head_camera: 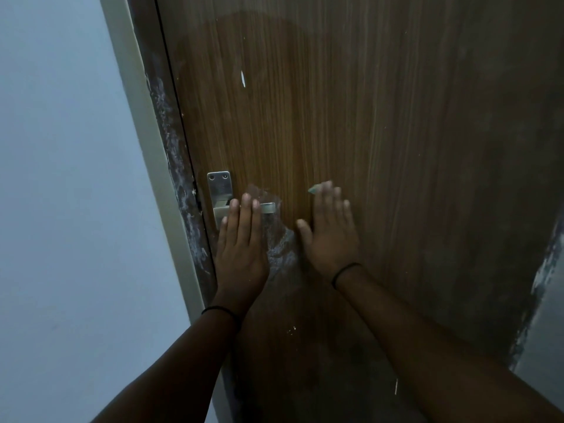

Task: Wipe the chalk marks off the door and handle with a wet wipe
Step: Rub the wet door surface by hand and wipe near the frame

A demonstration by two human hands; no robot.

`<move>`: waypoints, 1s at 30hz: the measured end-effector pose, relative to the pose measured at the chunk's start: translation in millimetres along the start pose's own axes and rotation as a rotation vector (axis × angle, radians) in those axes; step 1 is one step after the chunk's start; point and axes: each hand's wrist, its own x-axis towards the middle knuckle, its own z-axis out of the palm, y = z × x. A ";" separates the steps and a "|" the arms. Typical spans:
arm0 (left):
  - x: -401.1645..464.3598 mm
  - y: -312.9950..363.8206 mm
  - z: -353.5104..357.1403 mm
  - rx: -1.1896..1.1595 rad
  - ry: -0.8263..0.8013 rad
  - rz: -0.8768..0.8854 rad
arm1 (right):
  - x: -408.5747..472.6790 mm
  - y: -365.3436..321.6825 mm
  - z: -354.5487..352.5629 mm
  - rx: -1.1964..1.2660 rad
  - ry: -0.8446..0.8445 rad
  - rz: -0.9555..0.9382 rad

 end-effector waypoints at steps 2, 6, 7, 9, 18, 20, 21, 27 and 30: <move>-0.6 -2.7 -0.8 0.011 -0.005 0.025 | -13.4 -21.4 14.5 -0.022 -0.082 -0.172; -5.0 -19.2 -4.7 0.068 -0.020 0.069 | -46.8 -9.5 31.2 -0.102 -0.184 -0.296; -7.7 -22.2 -5.1 0.066 -0.019 0.064 | -43.8 -3.7 28.6 -0.115 -0.161 -0.281; -12.5 -26.7 -5.2 0.059 -0.017 0.051 | -25.0 -7.1 19.3 -0.117 -0.099 -0.239; -15.5 -31.5 -4.4 -0.006 0.033 -0.005 | 13.7 -48.5 17.3 -0.213 -0.043 -0.467; -16.9 -36.3 -3.6 0.001 0.051 0.016 | 20.8 -46.7 13.5 -0.226 -0.007 -0.446; -16.6 -38.2 -3.2 0.004 0.043 0.021 | 26.9 -52.3 11.1 -0.218 0.017 -0.412; -15.1 -37.5 -6.9 -0.030 0.034 0.017 | 28.1 -83.8 24.1 -0.222 -0.005 -0.413; -14.4 -36.1 -8.3 -0.028 0.020 0.003 | -5.8 -65.7 37.1 -0.186 -0.112 -0.485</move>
